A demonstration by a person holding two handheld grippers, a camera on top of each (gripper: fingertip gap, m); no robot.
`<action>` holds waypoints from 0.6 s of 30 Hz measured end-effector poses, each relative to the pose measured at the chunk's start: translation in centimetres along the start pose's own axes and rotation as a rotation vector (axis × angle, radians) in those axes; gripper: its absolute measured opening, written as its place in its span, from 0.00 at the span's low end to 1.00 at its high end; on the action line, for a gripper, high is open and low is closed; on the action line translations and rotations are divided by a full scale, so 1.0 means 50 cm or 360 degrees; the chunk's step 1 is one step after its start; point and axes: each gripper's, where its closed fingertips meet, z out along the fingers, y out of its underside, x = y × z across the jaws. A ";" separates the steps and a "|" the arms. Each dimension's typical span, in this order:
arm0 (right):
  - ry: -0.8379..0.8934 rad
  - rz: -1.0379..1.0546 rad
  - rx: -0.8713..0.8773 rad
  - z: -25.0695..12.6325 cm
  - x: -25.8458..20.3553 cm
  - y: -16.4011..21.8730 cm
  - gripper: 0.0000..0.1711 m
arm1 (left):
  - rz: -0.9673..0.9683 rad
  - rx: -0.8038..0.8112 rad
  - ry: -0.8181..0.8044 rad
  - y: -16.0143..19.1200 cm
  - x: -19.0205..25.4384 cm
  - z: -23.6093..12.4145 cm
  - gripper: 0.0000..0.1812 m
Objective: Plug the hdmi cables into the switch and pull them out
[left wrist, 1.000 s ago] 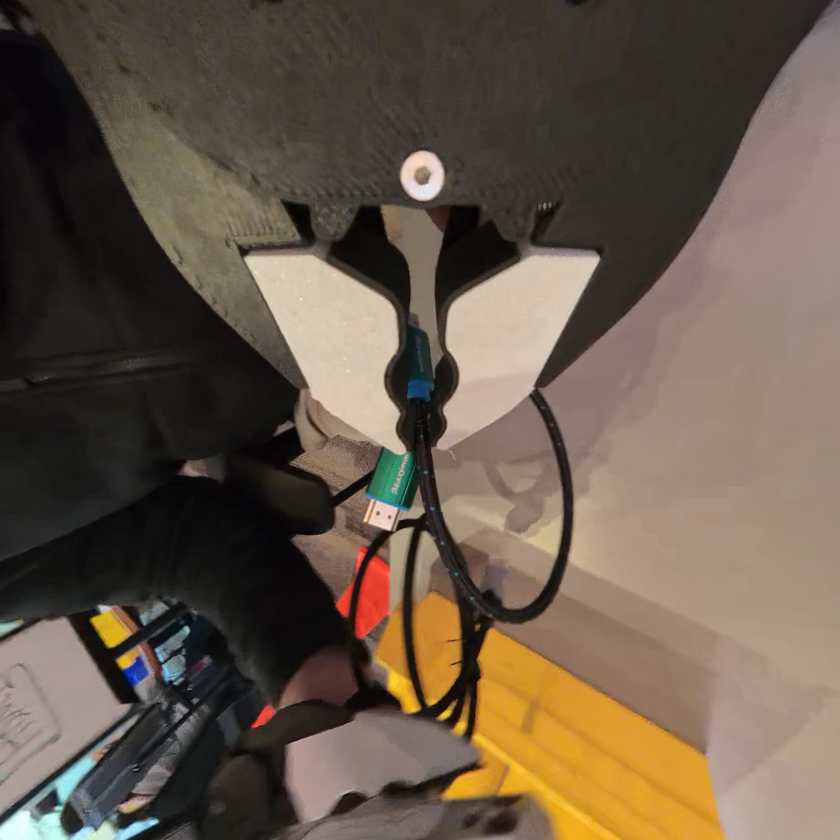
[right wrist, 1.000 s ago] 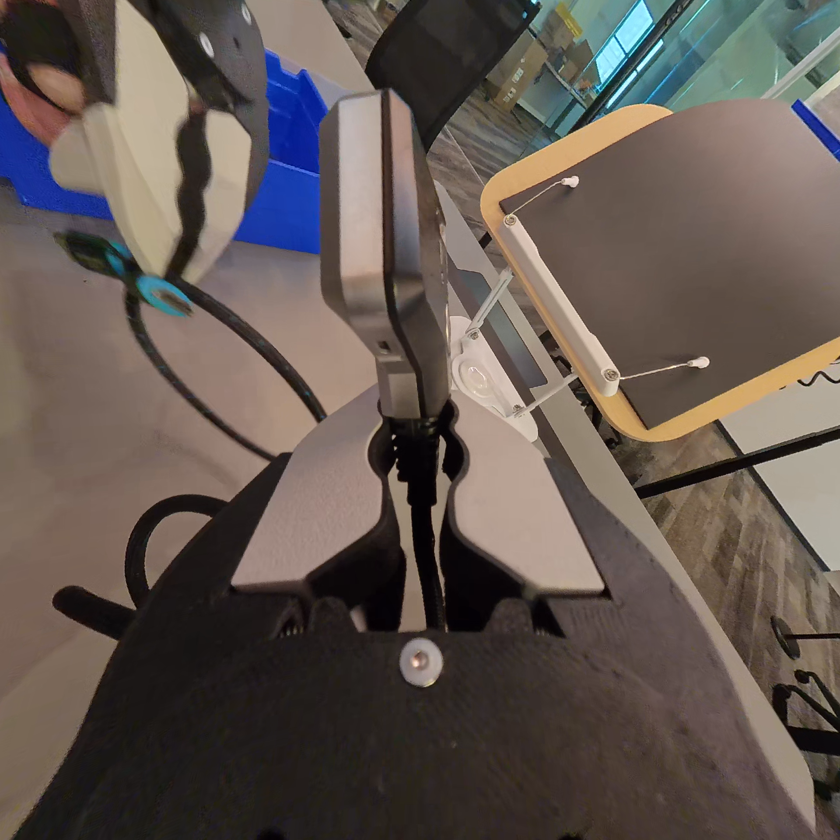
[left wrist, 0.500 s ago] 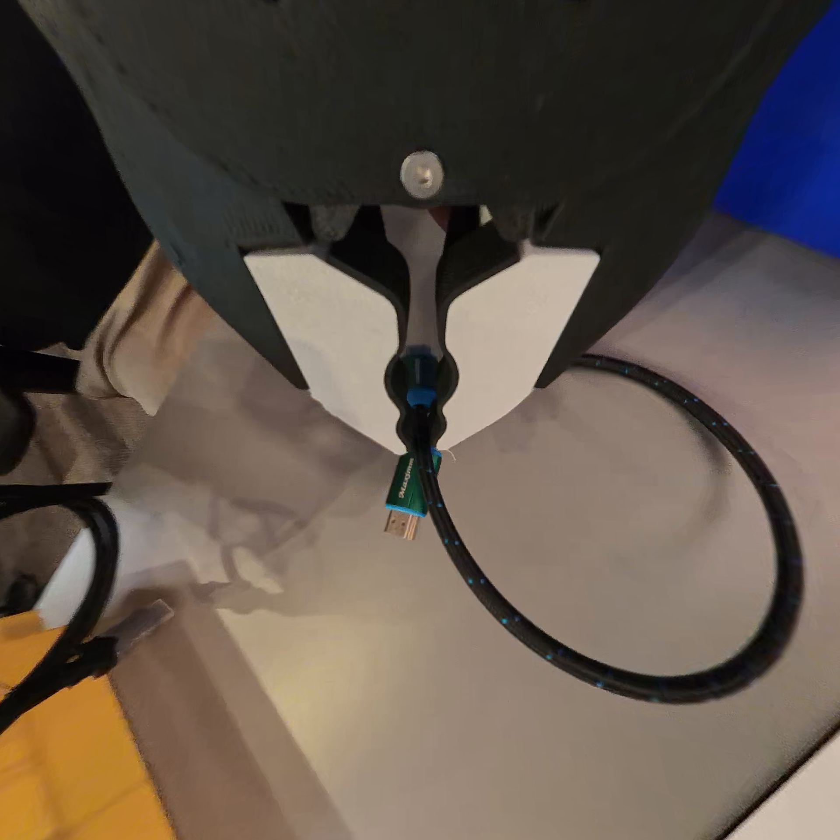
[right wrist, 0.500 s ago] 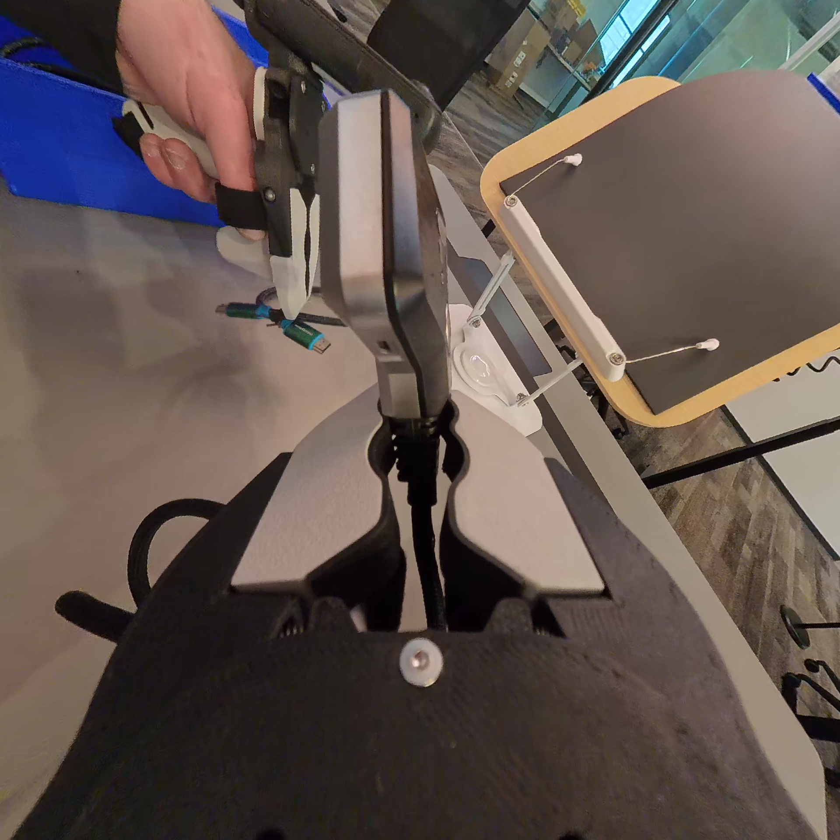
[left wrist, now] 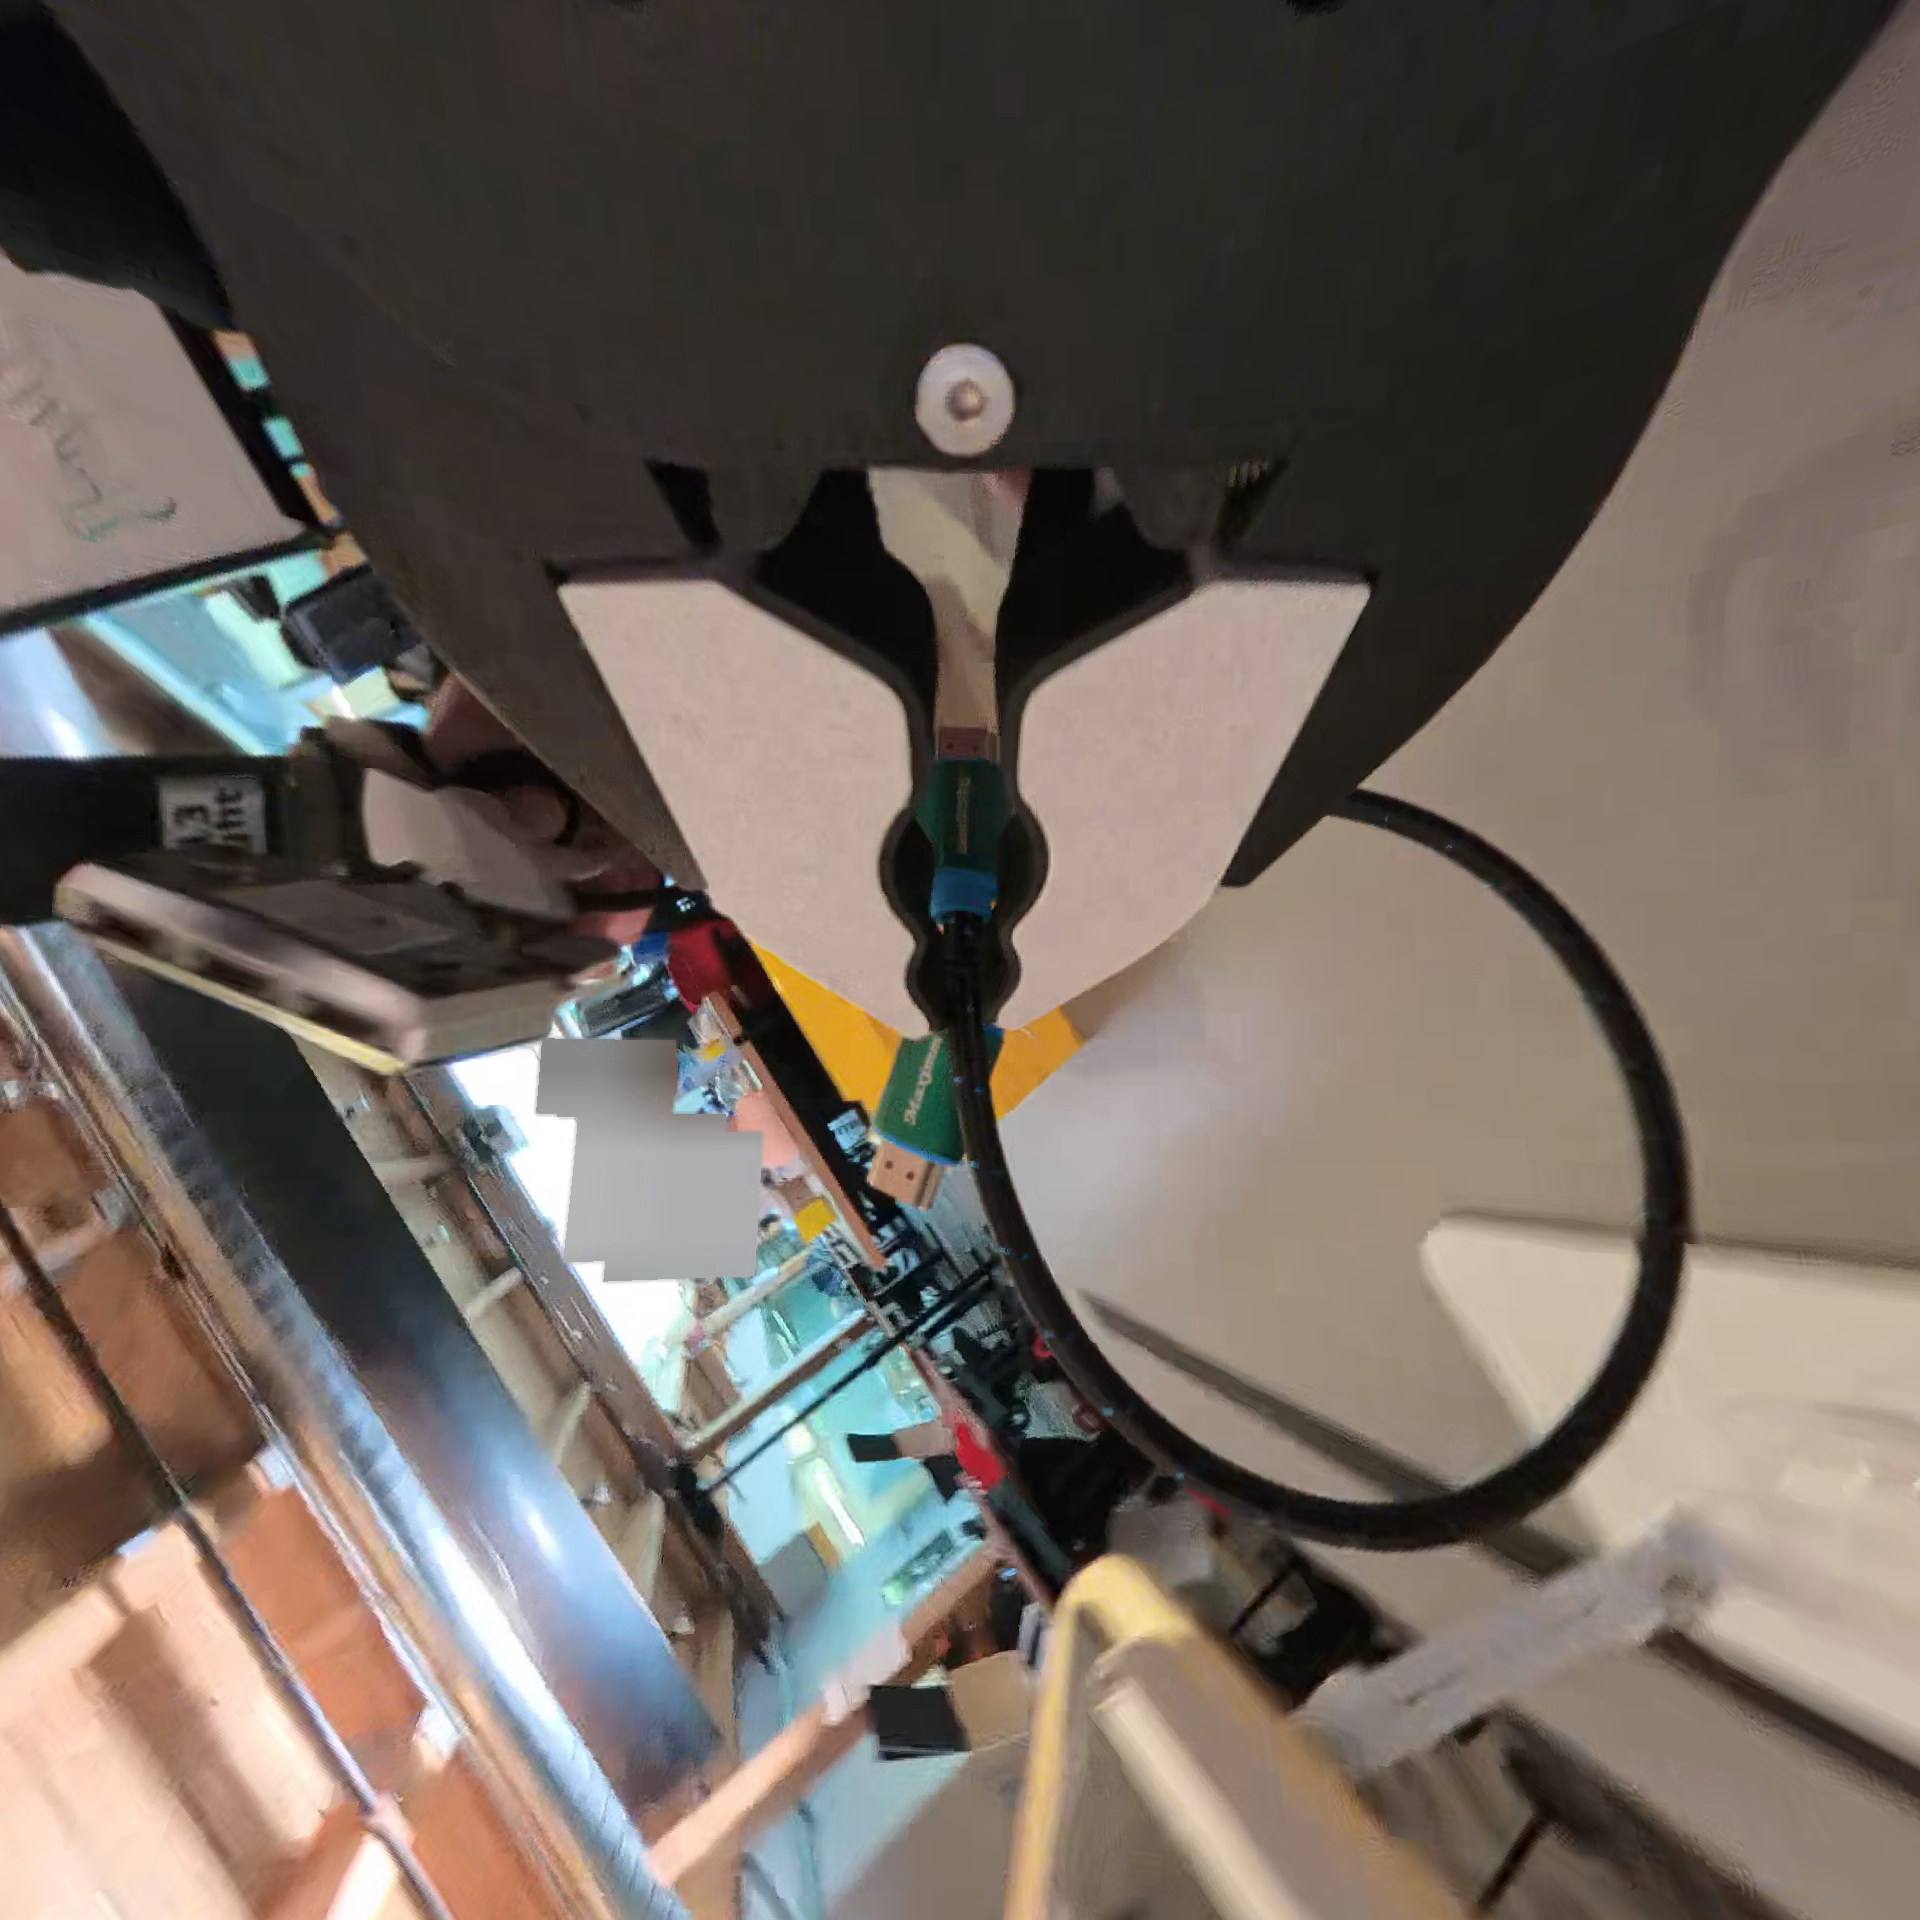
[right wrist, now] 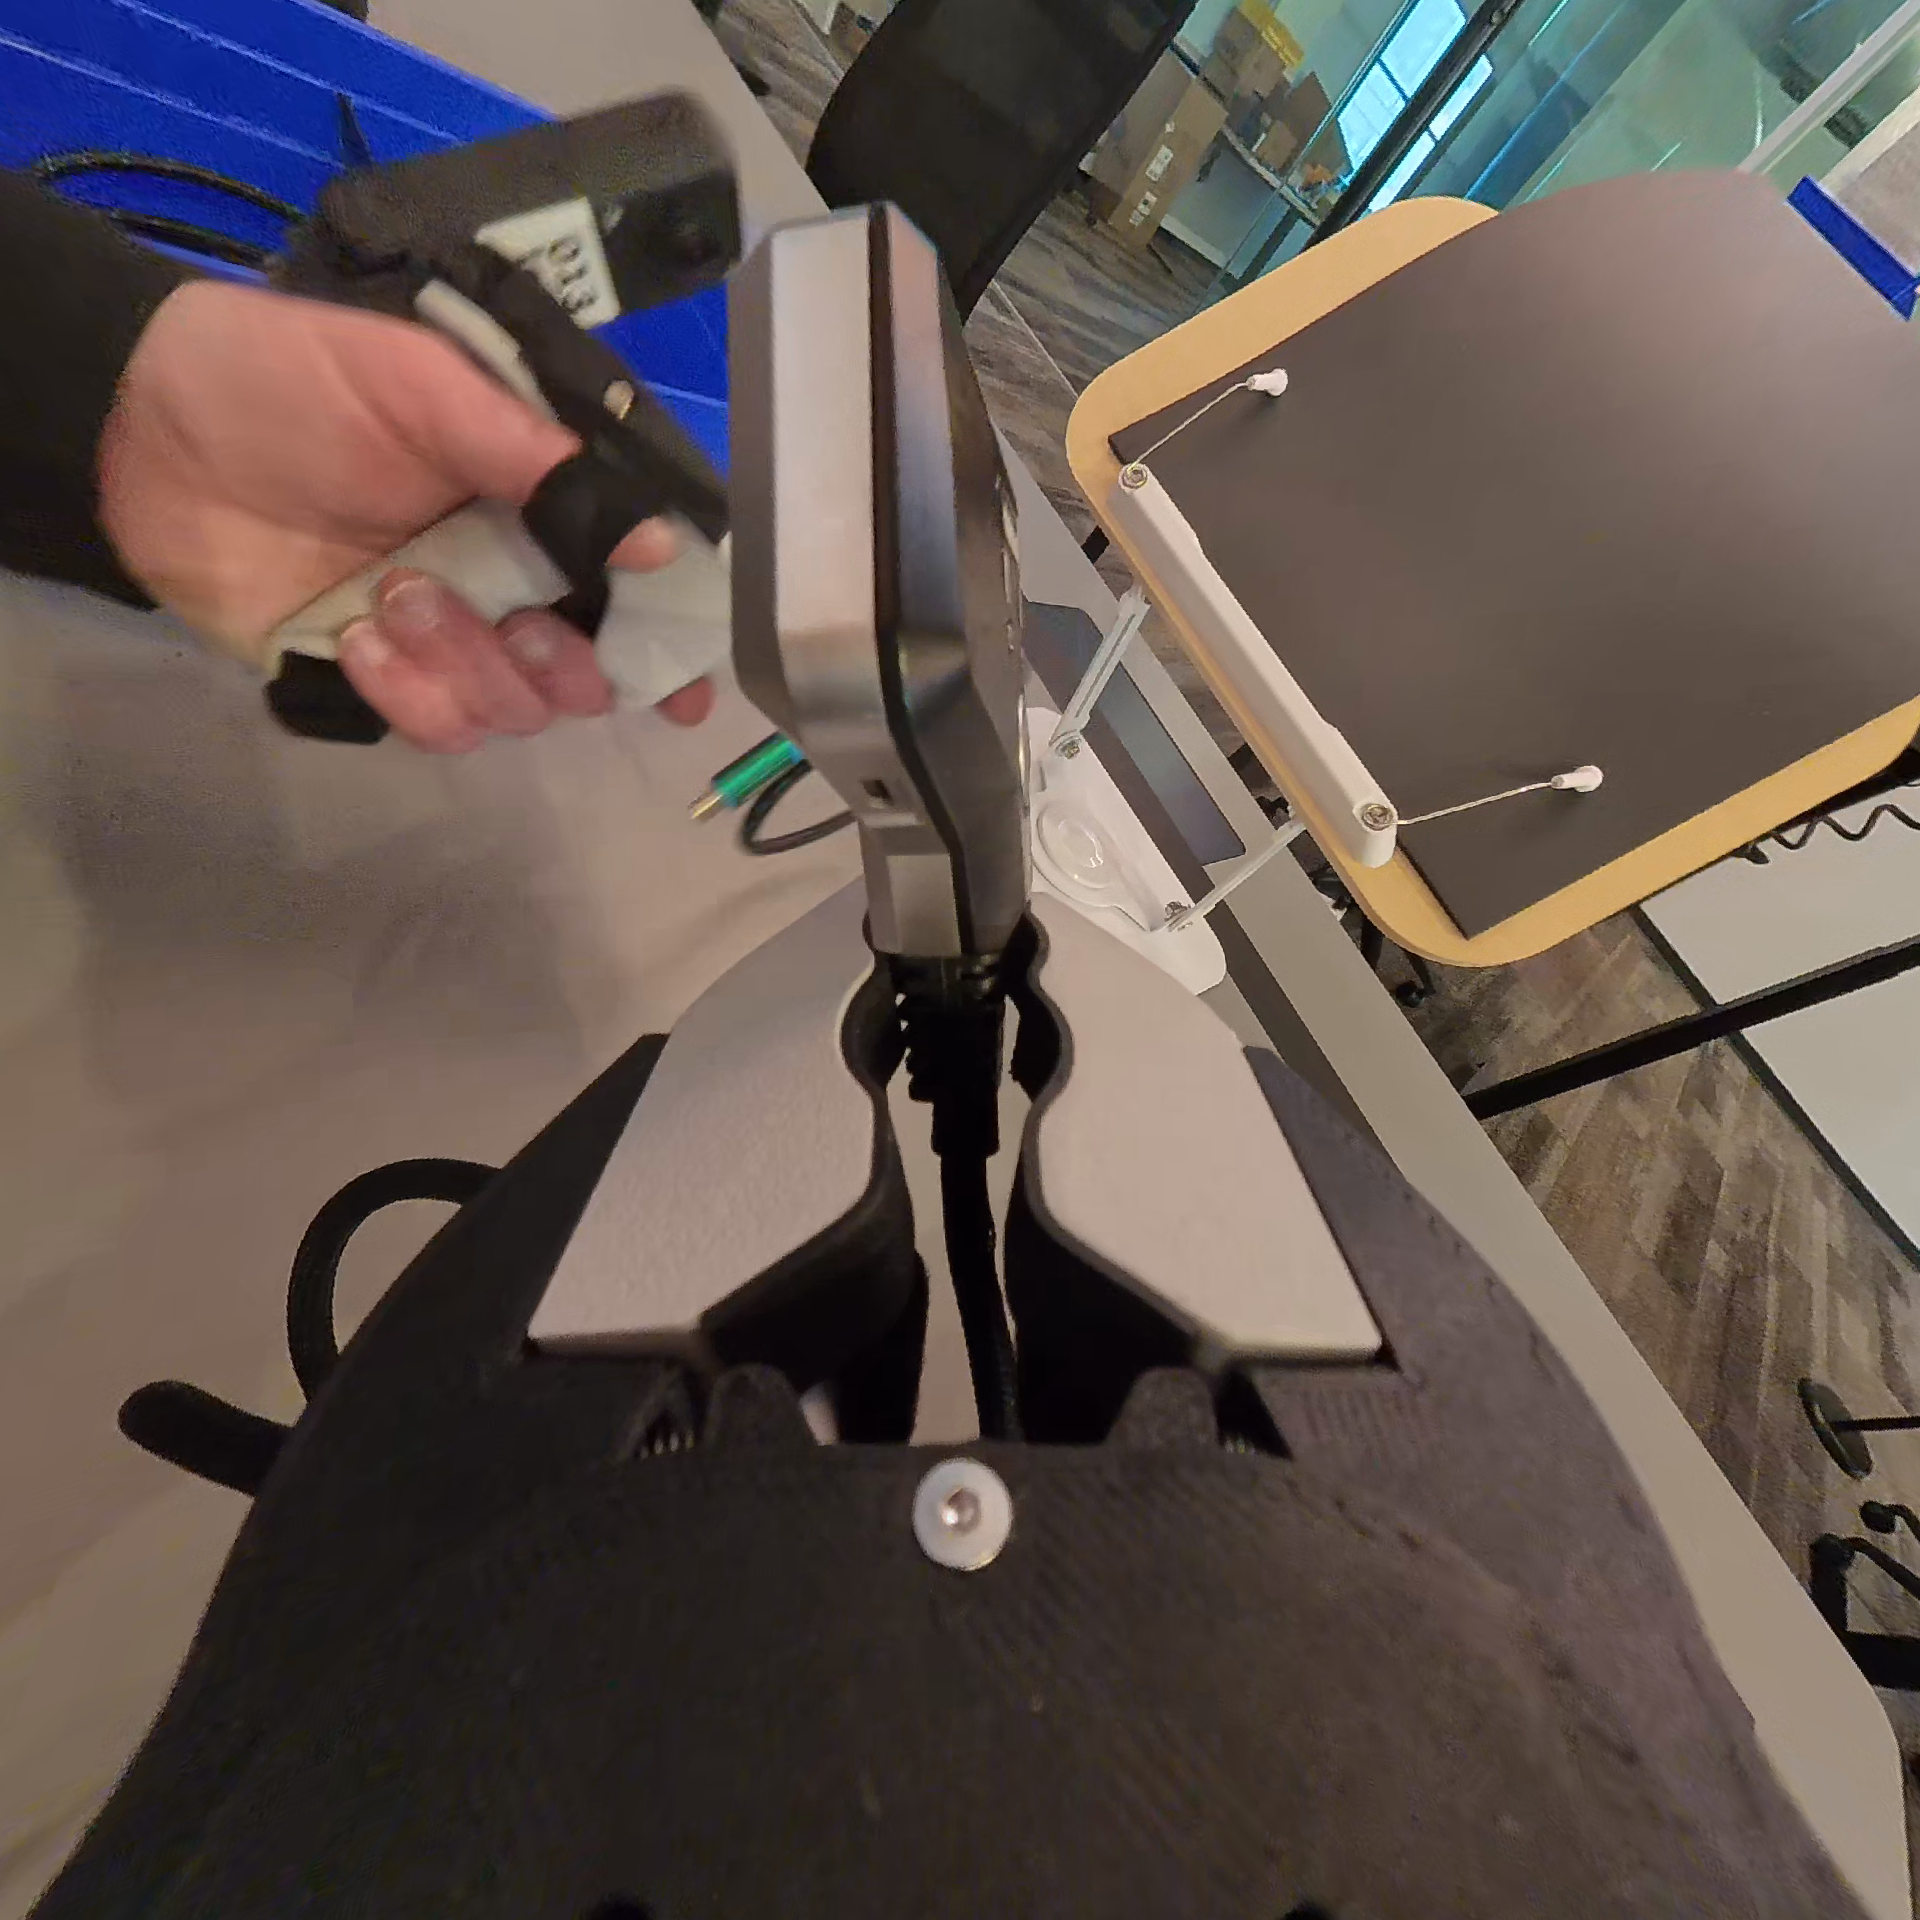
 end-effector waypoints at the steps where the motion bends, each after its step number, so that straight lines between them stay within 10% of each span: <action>1: 0.0000 0.0000 0.0003 -0.001 0.000 0.000 0.10 | -0.0036 -0.0036 -0.0067 0.026 -0.025 -0.011 0.03; 12: -0.0015 -0.0006 0.0004 0.003 -0.005 -0.003 0.10 | 0.0329 -0.0252 -0.0473 0.128 -0.096 -0.110 0.00; 18: -0.0018 -0.0017 -0.0015 0.005 -0.007 -0.002 0.10 | 0.0871 -0.0834 -0.0744 0.180 -0.084 -0.145 0.17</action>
